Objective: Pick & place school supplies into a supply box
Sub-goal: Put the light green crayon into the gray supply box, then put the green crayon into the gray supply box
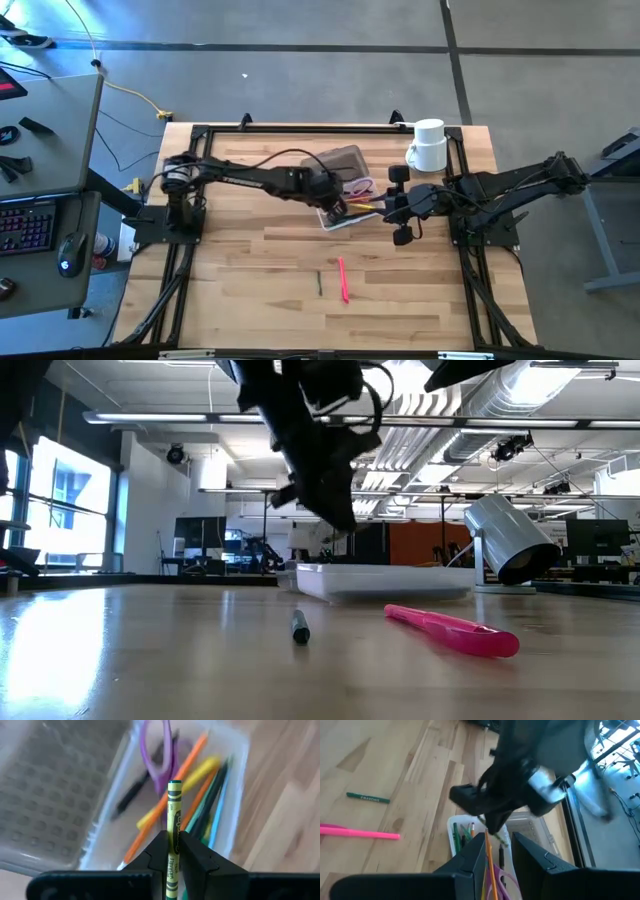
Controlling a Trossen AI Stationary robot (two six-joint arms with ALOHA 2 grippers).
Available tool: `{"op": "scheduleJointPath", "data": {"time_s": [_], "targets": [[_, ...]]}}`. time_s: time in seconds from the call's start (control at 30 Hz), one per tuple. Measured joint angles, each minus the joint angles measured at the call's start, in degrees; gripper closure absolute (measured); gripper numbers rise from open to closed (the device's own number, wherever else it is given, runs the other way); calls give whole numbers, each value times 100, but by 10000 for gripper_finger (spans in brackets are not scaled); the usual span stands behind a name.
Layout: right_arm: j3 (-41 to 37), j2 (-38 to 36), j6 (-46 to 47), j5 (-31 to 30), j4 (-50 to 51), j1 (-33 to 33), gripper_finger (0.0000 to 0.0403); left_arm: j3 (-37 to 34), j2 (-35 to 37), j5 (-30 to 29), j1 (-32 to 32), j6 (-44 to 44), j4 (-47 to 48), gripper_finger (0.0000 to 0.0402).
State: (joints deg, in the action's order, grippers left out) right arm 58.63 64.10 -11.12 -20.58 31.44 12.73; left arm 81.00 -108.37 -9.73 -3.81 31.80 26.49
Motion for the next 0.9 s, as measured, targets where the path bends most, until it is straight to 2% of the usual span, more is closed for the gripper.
{"op": "scheduleJointPath", "data": {"time_s": [0.23,0.5,0.63,0.73,0.9], "targets": [[0,2,13,13,3,0,324,-20,-598,185,7,-163,-93,308],[2,2,13,15,1,0,324,35,-526,270,4,-159,-54,247],[0,2,15,15,3,0,324,484,-460,1219,2,13,679,231],[2,2,15,18,4,2,324,876,-445,2001,39,590,1379,230],[0,2,38,18,22,1,324,1171,-443,3219,385,1094,2078,229]]}}
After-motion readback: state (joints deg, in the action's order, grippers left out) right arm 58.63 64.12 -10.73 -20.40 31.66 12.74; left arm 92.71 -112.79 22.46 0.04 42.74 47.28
